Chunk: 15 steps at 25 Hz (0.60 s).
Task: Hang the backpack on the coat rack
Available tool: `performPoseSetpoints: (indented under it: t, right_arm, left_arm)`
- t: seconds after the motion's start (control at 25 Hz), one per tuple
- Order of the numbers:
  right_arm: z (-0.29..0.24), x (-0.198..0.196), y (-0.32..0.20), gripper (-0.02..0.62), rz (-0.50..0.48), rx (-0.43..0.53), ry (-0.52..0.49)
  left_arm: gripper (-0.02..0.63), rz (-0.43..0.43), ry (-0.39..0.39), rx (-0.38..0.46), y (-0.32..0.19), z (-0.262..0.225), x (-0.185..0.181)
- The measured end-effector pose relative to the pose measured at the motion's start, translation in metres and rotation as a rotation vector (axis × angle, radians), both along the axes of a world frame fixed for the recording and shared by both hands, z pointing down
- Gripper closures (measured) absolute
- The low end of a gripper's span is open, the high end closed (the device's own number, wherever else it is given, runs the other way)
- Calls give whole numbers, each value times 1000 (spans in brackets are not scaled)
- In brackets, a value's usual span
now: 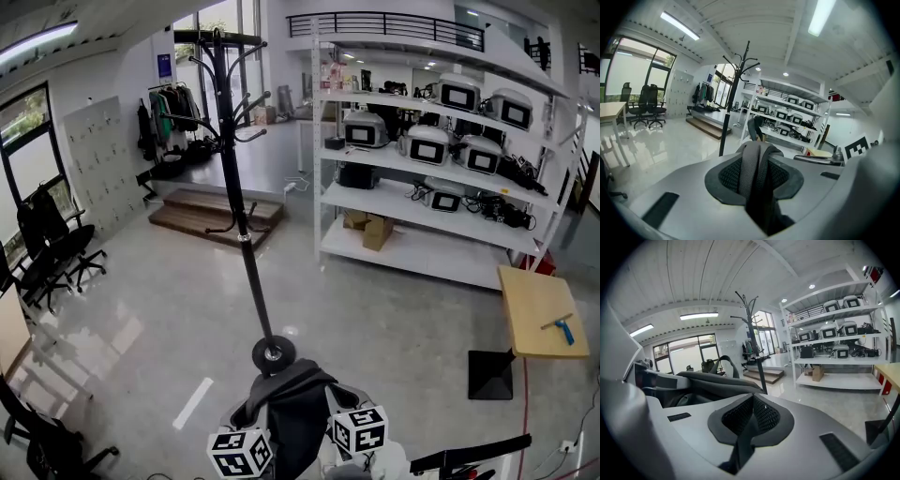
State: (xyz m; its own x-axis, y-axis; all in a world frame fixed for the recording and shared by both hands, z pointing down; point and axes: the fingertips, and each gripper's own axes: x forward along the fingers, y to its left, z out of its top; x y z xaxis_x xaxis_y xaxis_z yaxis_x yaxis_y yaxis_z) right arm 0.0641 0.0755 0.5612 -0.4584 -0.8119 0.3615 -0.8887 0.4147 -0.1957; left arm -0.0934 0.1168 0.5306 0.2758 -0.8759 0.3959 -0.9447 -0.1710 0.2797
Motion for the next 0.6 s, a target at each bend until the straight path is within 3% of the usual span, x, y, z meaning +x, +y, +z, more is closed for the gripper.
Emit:
performPoseSetpoints:
  t: [0.6]
  right_arm:
    - [0,-1,-89,581,-46,2,-25]
  left_arm:
    - [514,-19,-11,2,-82,0,6]
